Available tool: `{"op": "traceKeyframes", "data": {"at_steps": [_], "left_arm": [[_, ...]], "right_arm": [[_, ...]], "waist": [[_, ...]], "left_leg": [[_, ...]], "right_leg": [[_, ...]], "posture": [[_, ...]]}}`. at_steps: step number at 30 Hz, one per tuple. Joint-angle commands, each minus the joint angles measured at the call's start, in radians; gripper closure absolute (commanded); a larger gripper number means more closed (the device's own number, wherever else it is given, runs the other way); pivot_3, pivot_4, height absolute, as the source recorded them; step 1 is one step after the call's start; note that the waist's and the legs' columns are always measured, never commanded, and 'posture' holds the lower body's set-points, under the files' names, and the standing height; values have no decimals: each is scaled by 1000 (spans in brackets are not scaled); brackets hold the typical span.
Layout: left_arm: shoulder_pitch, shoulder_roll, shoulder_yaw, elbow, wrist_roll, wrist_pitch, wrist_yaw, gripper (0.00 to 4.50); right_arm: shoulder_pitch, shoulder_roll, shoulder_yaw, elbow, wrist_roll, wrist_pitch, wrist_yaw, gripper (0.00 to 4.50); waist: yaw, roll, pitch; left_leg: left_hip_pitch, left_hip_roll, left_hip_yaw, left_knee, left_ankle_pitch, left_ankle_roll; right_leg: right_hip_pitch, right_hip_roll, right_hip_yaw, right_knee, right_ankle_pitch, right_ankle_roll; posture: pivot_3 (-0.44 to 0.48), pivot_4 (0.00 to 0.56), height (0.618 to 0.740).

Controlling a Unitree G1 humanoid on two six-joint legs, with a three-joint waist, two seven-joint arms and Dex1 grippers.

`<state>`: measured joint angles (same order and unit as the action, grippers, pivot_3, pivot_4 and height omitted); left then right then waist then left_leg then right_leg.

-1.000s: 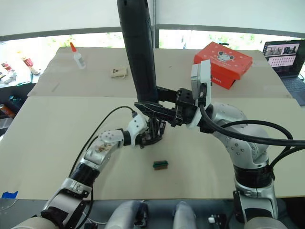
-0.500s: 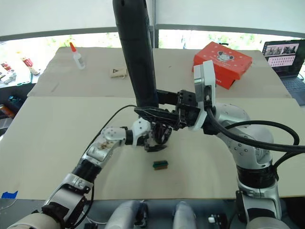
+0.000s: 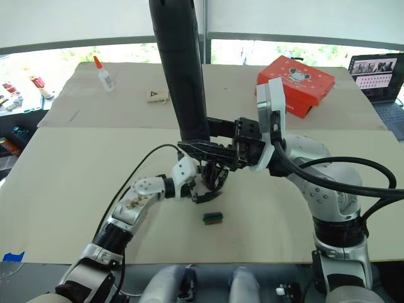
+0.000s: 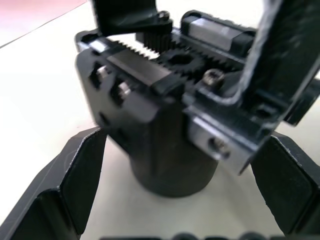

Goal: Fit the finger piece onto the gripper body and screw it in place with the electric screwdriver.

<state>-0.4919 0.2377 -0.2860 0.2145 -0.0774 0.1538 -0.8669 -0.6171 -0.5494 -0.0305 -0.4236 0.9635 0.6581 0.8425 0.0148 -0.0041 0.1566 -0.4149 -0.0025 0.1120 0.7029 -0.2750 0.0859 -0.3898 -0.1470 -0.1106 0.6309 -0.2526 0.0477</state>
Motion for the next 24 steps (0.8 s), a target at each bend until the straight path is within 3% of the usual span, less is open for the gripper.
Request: {"op": "traceKeyframes", "data": {"at_steps": [1,3,6,24], "left_arm": [[-20,-6,3,8,0,-33,3,245],[-20,-3,1,13,-3,-42,-7,843],[-17,0,1,13,-6,-44,-14,2227],[-10,16,9,-5,-17,-37,-31,2224]], "right_arm": [[-27,4,-20,-29,7,-14,3,2579],[-27,5,-16,-29,-1,-18,4,2579],[-28,9,-7,-25,-27,-35,5,2579],[-47,95,43,27,-186,-105,23,2579]], "waist": [[0,0,0],[0,0,0],[0,0,0],[-3,0,0]], "left_leg": [[0,0,0,0,0,0],[0,0,0,0,0,0],[0,0,0,0,0,0],[0,0,0,0,0,0]], "right_leg": [[0,0,0,0,0,0],[0,0,0,0,0,0],[0,0,0,0,0,0],[0,0,0,0,0,0]], "posture": [[0,150,740],[0,150,740],[0,150,740],[0,150,740]]}}
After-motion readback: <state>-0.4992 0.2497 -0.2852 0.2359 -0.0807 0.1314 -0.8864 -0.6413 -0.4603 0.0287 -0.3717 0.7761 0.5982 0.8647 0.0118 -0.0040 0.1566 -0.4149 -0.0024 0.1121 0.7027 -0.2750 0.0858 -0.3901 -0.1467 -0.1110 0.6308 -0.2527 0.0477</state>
